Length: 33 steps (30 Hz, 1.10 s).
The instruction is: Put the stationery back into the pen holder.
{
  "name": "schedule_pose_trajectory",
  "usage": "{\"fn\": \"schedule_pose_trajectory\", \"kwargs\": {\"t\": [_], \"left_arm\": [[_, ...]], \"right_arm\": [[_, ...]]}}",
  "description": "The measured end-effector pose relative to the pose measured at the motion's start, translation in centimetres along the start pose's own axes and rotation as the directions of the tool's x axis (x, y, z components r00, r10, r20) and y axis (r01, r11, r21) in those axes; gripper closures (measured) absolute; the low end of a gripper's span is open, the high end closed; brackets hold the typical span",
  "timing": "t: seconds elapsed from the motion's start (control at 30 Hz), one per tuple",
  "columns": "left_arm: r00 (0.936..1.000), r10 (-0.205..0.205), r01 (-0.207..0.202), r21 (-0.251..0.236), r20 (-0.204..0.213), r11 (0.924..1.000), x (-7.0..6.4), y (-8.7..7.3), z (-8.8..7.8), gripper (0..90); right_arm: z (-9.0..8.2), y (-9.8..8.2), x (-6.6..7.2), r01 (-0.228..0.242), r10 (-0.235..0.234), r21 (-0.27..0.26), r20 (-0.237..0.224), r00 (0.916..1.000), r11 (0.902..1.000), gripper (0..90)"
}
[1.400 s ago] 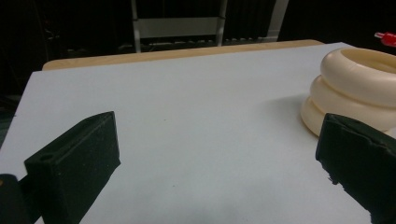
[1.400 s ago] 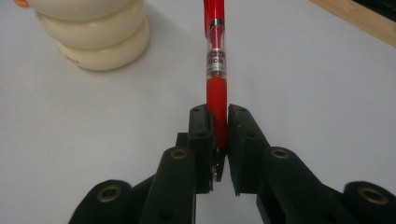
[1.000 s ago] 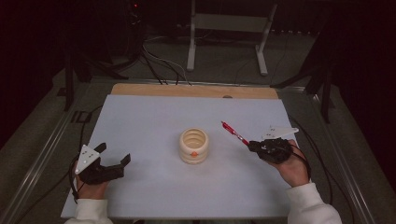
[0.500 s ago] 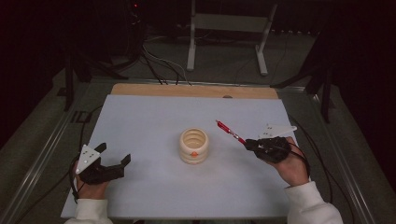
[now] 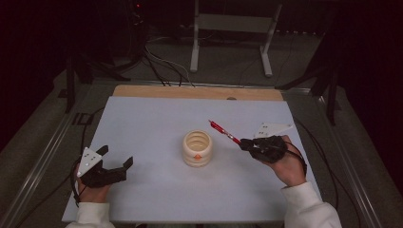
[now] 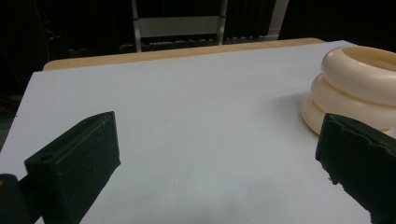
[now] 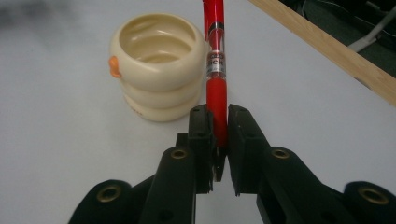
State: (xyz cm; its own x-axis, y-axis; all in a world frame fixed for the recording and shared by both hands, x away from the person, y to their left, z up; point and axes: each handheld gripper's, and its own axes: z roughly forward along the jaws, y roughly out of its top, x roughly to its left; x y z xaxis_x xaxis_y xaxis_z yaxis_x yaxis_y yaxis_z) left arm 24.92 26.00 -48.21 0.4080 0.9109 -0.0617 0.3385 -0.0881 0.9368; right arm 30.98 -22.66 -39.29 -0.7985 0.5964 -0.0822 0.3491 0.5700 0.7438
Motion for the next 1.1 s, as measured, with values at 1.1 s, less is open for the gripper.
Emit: {"fn": "schedule_pose_trajectory", "kwargs": {"t": [1.1], "left_arm": [[1.0000, 0.001, -0.001, -0.004, 0.005, 1.0000, 0.1, -0.1, 0.0, 0.3]], "right_arm": [[3.4, 4.5, 2.4, 0.061, -0.061, -0.006, -0.078, 0.9951, 0.9981, 80.5]]}}
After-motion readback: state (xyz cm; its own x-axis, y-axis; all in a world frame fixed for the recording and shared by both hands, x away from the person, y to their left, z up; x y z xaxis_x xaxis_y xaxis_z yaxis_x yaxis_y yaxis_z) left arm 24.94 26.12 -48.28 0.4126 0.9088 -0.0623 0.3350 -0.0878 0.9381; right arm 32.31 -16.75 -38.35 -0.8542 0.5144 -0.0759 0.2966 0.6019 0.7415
